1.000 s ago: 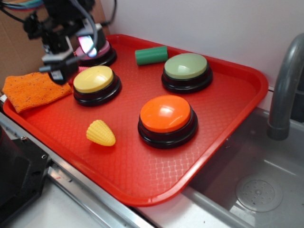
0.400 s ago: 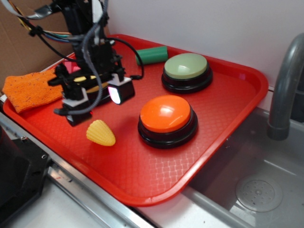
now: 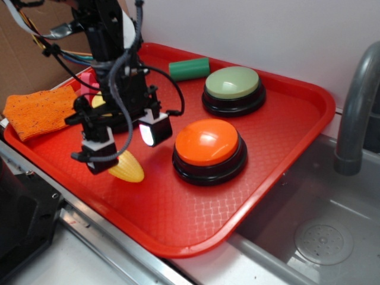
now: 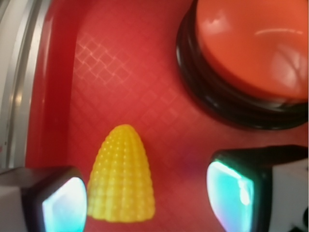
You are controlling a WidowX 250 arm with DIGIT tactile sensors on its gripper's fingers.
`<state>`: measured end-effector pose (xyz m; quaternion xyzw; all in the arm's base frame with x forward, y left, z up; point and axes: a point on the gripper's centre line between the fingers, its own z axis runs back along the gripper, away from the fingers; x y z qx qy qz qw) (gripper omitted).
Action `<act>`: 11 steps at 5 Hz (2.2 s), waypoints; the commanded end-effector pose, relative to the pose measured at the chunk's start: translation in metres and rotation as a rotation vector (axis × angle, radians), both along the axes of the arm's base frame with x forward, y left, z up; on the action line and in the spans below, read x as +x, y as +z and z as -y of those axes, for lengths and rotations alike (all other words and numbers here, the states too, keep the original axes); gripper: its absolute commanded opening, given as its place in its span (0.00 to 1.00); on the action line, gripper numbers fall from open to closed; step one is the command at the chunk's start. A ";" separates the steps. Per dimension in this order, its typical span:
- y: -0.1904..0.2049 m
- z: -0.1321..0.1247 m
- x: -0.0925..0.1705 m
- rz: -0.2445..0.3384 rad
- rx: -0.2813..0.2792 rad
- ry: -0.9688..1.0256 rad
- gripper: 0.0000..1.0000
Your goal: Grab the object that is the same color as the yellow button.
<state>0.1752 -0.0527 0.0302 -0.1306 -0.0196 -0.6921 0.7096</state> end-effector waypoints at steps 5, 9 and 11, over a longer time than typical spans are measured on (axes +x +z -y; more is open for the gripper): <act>-0.007 -0.001 0.009 -0.038 0.037 0.120 0.00; 0.136 -0.011 0.022 -0.063 0.125 0.990 0.00; 0.155 -0.022 0.018 -0.126 0.212 1.475 0.00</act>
